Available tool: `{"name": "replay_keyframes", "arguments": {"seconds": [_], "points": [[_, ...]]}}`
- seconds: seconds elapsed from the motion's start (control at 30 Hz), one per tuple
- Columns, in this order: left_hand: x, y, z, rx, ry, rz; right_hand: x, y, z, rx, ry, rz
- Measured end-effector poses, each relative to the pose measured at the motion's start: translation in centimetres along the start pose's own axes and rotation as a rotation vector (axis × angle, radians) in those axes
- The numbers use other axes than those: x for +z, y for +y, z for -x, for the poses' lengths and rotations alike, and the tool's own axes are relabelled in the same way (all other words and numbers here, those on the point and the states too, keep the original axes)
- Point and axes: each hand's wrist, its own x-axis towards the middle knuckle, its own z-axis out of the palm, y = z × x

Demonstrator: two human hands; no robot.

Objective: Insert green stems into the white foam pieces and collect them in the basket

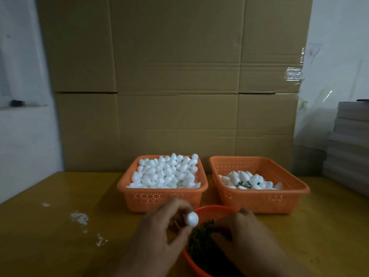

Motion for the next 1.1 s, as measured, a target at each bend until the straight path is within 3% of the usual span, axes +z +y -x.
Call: {"name": "replay_keyframes", "arguments": {"seconds": [0.2,0.47,0.67,0.8,1.1], "points": [[0.3,0.5,0.4,0.006,-0.047,0.100,0.3,-0.7,-1.4,0.087,-0.235,0.127],[0.4,-0.5,0.6,-0.160,-0.067,0.367,1.2,-1.1,-2.2,0.128,-0.192,0.195],[1.1,-1.3,0.8,-0.197,-0.059,0.370,1.4,-0.9,-2.0,0.035,-0.174,0.071],[1.1,-1.6,0.8,-0.235,-0.080,0.364,1.5,-0.9,-2.2,0.058,-0.245,0.082],[1.0,-1.5,0.3,-0.232,-0.060,0.393,1.3,-0.5,-2.3,0.072,-0.244,0.057]]}}
